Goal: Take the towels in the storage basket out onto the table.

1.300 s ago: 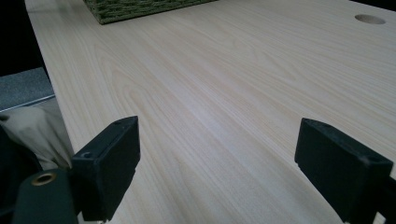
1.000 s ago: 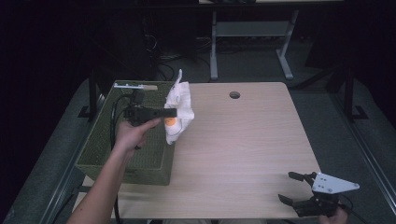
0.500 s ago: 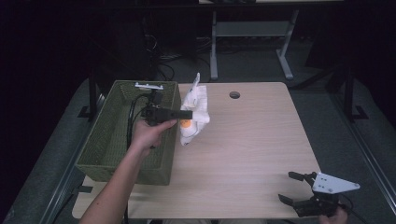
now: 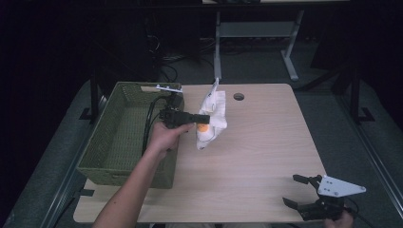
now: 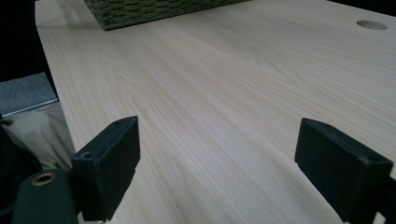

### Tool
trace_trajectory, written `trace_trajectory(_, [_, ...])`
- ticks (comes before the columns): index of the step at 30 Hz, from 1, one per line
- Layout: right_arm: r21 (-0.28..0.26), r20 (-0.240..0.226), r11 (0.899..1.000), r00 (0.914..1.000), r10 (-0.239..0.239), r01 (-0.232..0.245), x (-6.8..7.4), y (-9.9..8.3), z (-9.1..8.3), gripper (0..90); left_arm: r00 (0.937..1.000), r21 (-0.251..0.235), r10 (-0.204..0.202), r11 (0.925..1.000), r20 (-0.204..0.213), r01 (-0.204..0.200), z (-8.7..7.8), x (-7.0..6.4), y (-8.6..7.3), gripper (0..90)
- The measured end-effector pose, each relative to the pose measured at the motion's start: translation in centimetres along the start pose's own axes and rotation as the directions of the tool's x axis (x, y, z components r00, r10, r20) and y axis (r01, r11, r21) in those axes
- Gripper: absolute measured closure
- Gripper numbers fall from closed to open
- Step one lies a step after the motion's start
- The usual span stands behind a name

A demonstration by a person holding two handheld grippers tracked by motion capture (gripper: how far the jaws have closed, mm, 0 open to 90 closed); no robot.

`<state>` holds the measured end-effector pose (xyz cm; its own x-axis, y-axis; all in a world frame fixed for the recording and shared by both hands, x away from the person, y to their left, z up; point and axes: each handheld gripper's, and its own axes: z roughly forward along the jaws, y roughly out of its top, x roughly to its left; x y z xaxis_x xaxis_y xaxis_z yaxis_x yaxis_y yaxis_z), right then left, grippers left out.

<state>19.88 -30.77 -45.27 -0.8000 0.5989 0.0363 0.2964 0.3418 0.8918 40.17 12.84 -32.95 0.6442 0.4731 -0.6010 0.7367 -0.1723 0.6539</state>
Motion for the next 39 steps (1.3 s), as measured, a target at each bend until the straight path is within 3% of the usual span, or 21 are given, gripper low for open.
trace_trajectory(8, [0.012, -0.001, 1.0, 1.0, -0.003, 0.003, 0.0, 0.0, 0.1, 13.8, 0.9999, 0.0, 0.012, 0.9999, 0.006, -0.012, 1.8, -0.5, 0.2, 73.5])
trace_trajectory(24, [0.012, -0.008, 1.0, 1.0, -0.003, 0.003, 0.0, 0.0, 0.1, 13.8, 1.0, 0.033, 0.006, 0.9994, 0.002, -0.006, 4.9, -0.1, 0.0, 73.2])
trace_trajectory(29, [0.008, -0.01, 1.0, 0.9999, 0.004, -0.004, 0.1, 0.0, 0.1, 13.8, 0.9992, 0.059, 0.021, 0.9981, -0.033, -0.019, 6.1, -0.1, -0.1, 73.1])
trace_trajectory(35, [0.007, -0.011, 1.0, 0.9999, 0.003, -0.003, 0.1, 0.0, 0.1, 13.8, 0.9984, 0.074, -0.003, 0.9972, -0.057, 0.007, 7.8, 0.5, -0.5, 73.2])
trace_trajectory(39, [0.005, -0.014, 1.0, 0.9999, -0.001, 0.001, 0.1, 0.0, 0.1, 13.8, 0.9966, 0.098, 0.005, 0.9952, -0.082, 0.003, 8.9, 0.7, -0.8, 73.2])
